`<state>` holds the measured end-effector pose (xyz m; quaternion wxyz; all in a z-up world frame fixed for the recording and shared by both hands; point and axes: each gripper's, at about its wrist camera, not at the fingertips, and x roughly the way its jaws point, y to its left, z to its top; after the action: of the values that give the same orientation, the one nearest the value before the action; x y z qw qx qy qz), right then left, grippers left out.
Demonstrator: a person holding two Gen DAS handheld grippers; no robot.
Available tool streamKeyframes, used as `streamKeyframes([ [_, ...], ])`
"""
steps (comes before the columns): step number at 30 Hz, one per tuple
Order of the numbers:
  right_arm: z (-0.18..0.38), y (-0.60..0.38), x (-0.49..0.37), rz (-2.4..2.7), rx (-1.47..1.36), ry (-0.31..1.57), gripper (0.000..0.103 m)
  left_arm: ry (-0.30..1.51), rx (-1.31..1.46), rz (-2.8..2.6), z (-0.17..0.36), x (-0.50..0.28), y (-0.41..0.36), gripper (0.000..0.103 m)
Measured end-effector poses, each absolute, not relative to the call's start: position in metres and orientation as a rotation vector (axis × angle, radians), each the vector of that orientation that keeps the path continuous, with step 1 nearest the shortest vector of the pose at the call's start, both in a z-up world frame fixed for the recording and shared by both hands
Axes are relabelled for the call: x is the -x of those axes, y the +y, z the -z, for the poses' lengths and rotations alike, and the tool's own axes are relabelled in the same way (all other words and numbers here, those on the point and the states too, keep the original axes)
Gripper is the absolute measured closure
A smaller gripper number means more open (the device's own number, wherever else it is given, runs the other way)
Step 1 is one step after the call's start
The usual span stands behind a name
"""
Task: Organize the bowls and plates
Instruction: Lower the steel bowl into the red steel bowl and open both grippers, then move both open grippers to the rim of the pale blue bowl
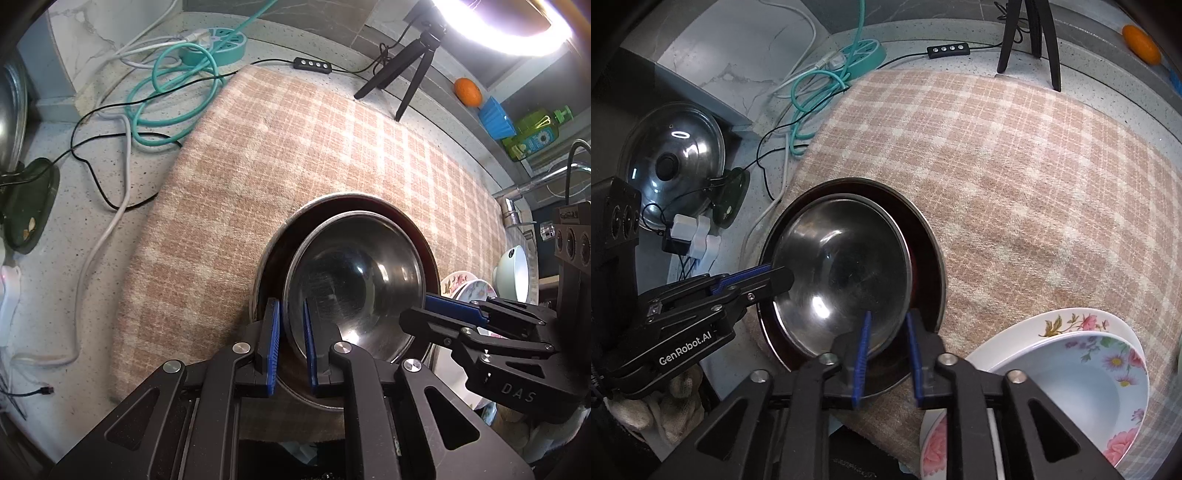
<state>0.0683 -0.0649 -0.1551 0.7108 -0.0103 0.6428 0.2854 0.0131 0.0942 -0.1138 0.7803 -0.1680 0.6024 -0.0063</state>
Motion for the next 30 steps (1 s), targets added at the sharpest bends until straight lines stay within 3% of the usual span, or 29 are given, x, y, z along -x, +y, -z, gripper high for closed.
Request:
streamKeyframes([
  [20, 0.107, -0.106, -0.056, -0.656, -0.073, 1.265, 0.074, 1.171, 0.364, 0.009, 0.068, -0.008, 0.09, 0.092],
  [24, 0.099, -0.135, -0.053, -0.627, -0.125, 1.229, 0.061, 1.143, 0.362, 0.049, 0.059, -0.01, 0.071, 0.092],
  [30, 0.088, -0.191, -0.049, -0.524, -0.15, 1.167, 0.061, 1.129, 0.342, 0.132, 0.055, -0.017, 0.027, 0.092],
])
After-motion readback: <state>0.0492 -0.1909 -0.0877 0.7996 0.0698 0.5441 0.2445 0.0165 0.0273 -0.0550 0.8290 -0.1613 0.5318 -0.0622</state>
